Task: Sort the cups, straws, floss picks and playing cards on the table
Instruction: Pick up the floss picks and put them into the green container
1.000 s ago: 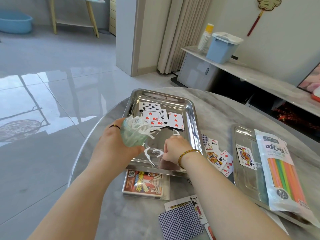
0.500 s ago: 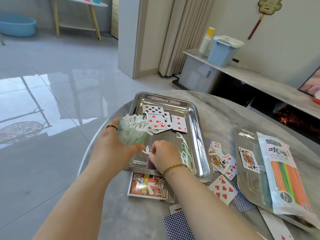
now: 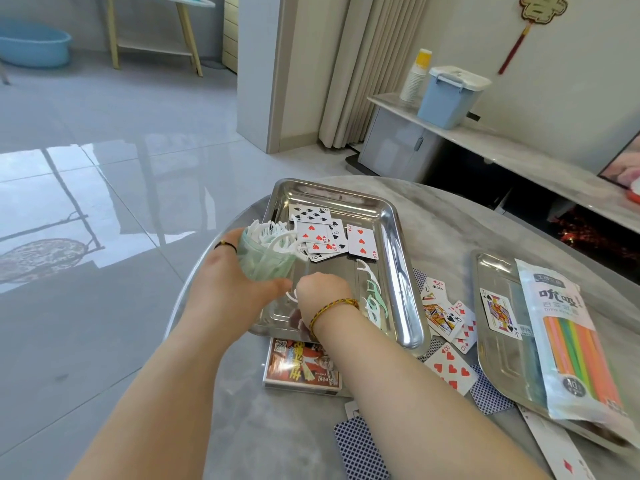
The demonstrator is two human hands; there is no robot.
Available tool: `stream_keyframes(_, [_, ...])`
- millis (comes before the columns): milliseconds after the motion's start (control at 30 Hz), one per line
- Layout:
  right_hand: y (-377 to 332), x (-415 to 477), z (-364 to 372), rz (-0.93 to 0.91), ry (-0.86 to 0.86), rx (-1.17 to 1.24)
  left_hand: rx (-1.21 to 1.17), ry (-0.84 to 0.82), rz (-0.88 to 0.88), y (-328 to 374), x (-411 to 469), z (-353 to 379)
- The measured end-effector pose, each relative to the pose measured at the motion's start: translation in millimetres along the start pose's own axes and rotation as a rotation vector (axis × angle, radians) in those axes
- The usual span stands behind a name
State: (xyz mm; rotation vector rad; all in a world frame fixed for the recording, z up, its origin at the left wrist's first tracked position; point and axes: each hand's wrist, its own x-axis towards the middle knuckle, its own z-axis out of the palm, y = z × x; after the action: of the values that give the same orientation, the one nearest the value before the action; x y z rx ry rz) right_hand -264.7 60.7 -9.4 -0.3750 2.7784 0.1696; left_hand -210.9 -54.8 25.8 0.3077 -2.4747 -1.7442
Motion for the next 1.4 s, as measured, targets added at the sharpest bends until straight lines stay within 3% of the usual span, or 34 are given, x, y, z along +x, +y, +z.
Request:
stream_keyframes(200, [17,-2,2,0.075,-0.035,0.075,-0.004,-0.013,-0.01,-1,0,0])
stream_keyframes(467, [52,-20,10,0.191,0.105,0.457,0.1,-0.075,0.012,1,-4,12])
stream_keyframes(533, [55,-25,12,0.189,0.153,0.673,0.15,-0.107,0.031,1,-5,17])
stream_keyframes(700, [61,-54,-7,0.108,0.388,1.576,0.33,-0.158,0.066,0,-9,24])
stream_keyframes(800, [62,-70,-22,-0.007,0.456,1.855,0.414,-0.175,0.087,-2,-10,28])
stream_keyframes(867, [56,-77,-28,-0.057,0.429,1.838,0.447,-0.191,0.105,-2,-11,32])
stream_keyframes(1167, [36,-73,-30,-0.055,0.4,1.272,0.472,-0.225,0.183,-3,-13,41])
stream_keyframes(1267, [33,-73,-28,-0.081,0.355,1.247,0.446,-0.22,0.186,-4,-12,41])
stream_keyframes(1400, [39,-72,-28,-0.065,0.423,1.285,0.399,-0.215,0.188,-4,-12,41])
